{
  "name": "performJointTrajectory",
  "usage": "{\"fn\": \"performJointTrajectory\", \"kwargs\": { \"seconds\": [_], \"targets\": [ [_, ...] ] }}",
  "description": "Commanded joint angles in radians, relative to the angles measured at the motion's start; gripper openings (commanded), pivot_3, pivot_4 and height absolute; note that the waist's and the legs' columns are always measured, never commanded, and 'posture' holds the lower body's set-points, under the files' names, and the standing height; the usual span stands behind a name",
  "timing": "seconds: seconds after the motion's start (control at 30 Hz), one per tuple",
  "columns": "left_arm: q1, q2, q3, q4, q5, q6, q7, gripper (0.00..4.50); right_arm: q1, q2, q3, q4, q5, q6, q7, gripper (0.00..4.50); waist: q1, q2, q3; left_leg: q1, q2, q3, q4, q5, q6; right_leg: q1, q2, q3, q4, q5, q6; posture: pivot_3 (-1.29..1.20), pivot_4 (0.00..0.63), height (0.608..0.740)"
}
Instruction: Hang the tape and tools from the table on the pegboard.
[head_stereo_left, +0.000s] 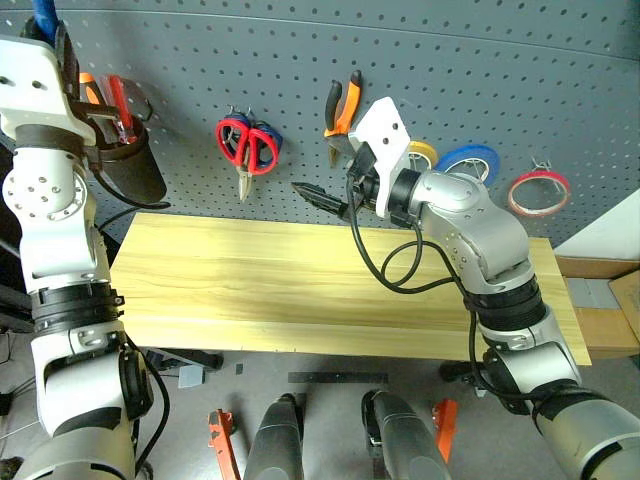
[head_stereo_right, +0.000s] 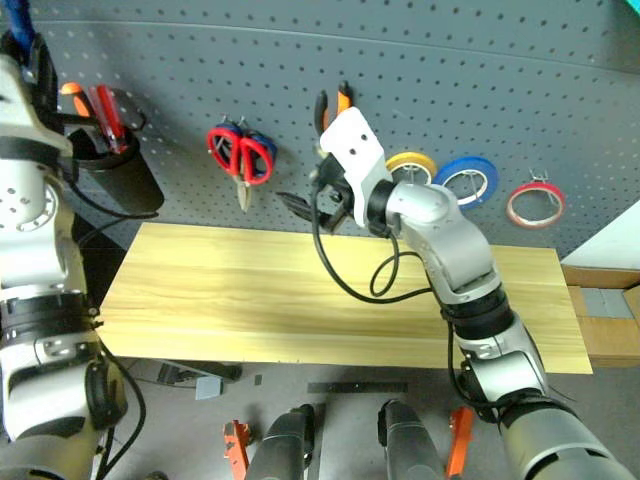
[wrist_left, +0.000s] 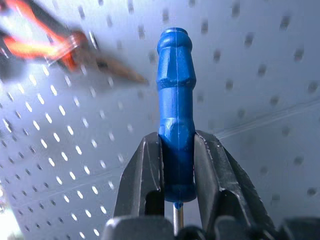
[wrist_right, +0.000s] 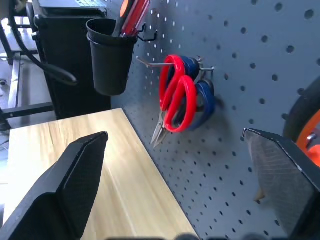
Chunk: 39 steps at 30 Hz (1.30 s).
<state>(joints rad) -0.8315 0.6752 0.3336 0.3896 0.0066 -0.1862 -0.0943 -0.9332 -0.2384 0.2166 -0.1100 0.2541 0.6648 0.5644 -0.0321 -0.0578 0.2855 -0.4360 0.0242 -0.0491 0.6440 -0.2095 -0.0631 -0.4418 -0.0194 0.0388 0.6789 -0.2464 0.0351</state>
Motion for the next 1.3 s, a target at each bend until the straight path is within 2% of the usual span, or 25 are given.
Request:
{"fn": "performJointTrajectory", "kwargs": {
  "seconds": [0.03,0.13,0.23,0.5,0.63,0.9,1.0,1.17,1.3],
  "targets": [
    [-0.056,0.013,-0.017,0.086,0.016,-0.116,0.010,0.49,-0.024,-0.002,-0.027,-0.049,-0.003,0.008,-0.015,4.50,-0.001,0.000,0.000,0.000,0.000,0.000,0.000,0.000,0.000,0.000,0.000,0.000,0.000,0.000,0.000,-0.06,0.172,0.740],
    [-0.077,-0.004,-0.032,0.187,0.025,-0.180,0.036,0.49,-0.022,0.000,-0.033,-0.069,0.009,0.017,-0.015,4.50,-0.002,0.000,0.000,0.000,0.000,0.000,0.001,-0.001,0.001,0.000,0.000,0.000,0.000,0.000,0.000,-0.07,0.174,0.740],
    [-0.098,-0.036,-0.045,0.273,0.026,-0.227,0.064,0.49,-0.030,0.045,-0.088,-0.105,0.100,0.074,-0.016,4.50,-0.003,0.000,0.000,0.000,0.000,0.000,0.001,-0.002,0.003,0.000,0.000,0.000,0.001,0.000,0.000,-0.09,0.179,0.740],
    [-0.125,-0.075,-0.068,0.387,0.031,-0.312,0.106,0.49,-0.037,0.027,-0.108,-0.150,0.154,0.132,-0.007,4.50,-0.013,0.000,0.000,0.000,0.000,0.000,0.002,-0.002,0.003,0.000,0.000,0.000,0.001,0.000,0.000,-0.11,0.188,0.740],
    [-0.117,-0.085,-0.062,0.388,0.022,-0.323,0.123,0.49,-0.040,0.023,-0.106,-0.152,0.159,0.139,-0.010,4.50,-0.023,0.000,0.000,0.000,0.000,0.000,0.002,-0.002,0.003,0.000,0.000,0.000,0.002,0.000,0.000,-0.12,0.187,0.740],
    [-0.030,-0.106,-0.012,0.208,-0.029,-0.270,0.162,3.23,-0.043,0.009,-0.103,-0.142,0.159,0.129,-0.011,4.50,-0.040,0.000,-0.001,0.000,0.000,0.000,0.002,-0.002,0.003,0.000,0.000,0.000,0.002,0.000,0.000,-0.11,0.174,0.740],
    [0.003,-0.119,0.003,0.050,-0.045,-0.192,0.190,4.25,-0.047,-0.001,-0.105,-0.133,0.158,0.120,-0.004,4.50,-0.044,0.000,-0.003,0.000,0.001,0.000,0.002,-0.002,0.003,0.000,0.000,0.000,0.003,0.000,0.000,-0.11,0.167,0.740],
    [0.033,-0.144,-0.015,-0.215,-0.063,-0.053,0.190,4.25,-0.048,-0.018,-0.125,-0.128,0.169,0.118,0.006,4.50,-0.044,-0.001,-0.016,0.000,0.000,0.000,0.002,-0.002,0.003,0.000,-0.001,0.000,0.002,0.000,0.000,-0.10,0.160,0.740],
    [0.139,-0.166,-0.156,-0.451,-0.164,0.127,-0.019,4.25,0.014,-0.084,-0.171,-0.198,0.237,0.163,0.055,4.50,-0.042,0.000,-0.035,0.000,-0.001,0.000,0.002,-0.002,0.003,0.001,-0.001,0.001,0.002,0.000,0.000,-0.08,0.153,0.740]
  ]
}}
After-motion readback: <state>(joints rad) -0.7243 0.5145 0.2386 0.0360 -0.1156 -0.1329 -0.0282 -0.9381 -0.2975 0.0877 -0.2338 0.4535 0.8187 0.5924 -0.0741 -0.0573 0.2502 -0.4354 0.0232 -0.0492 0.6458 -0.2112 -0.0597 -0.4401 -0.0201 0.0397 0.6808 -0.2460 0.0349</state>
